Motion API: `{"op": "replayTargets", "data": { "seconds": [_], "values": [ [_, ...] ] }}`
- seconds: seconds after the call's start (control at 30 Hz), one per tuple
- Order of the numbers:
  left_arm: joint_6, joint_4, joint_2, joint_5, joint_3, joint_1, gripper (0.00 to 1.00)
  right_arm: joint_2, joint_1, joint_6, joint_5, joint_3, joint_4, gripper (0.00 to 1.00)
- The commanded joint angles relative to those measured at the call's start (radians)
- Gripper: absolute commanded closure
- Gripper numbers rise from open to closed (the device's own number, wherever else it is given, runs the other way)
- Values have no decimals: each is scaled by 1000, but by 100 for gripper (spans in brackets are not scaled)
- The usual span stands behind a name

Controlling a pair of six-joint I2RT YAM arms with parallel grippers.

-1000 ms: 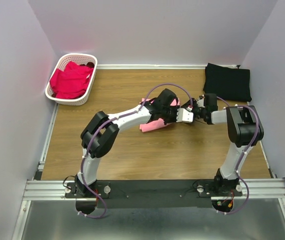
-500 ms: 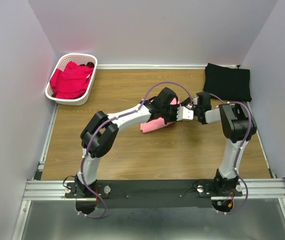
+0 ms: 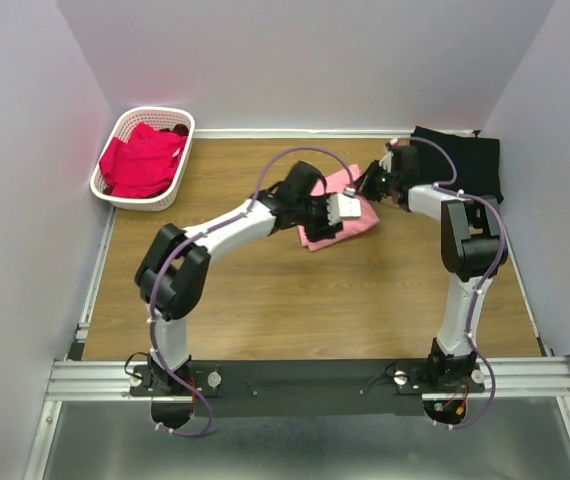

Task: Fold and stack the t-shirts
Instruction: Neatly place the folded tshirt to the corner

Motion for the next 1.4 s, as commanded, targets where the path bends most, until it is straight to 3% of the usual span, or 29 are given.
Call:
{"op": "replayTargets", "data": {
  "seconds": [0.0,0.1,0.33,0.6,1.37],
  "values": [
    [-97,-30,-134,52,-61,97,42,4,-13,-345,118,189,-244,99],
    [-122,-45,-206,56,-115,150,3,43,-27,-502,165,323,-335,99],
    [-197,-36,-318,-27,-210,173,2,158,-93,-701,187,599,-450,99],
    [-206,-30,-346,-12,-267,182,2,190,-143,-823,205,807,-574,99],
    [-209,-21,-333,49,-266,182,2,18,-251,-936,170,810,-643,99]
  ]
}}
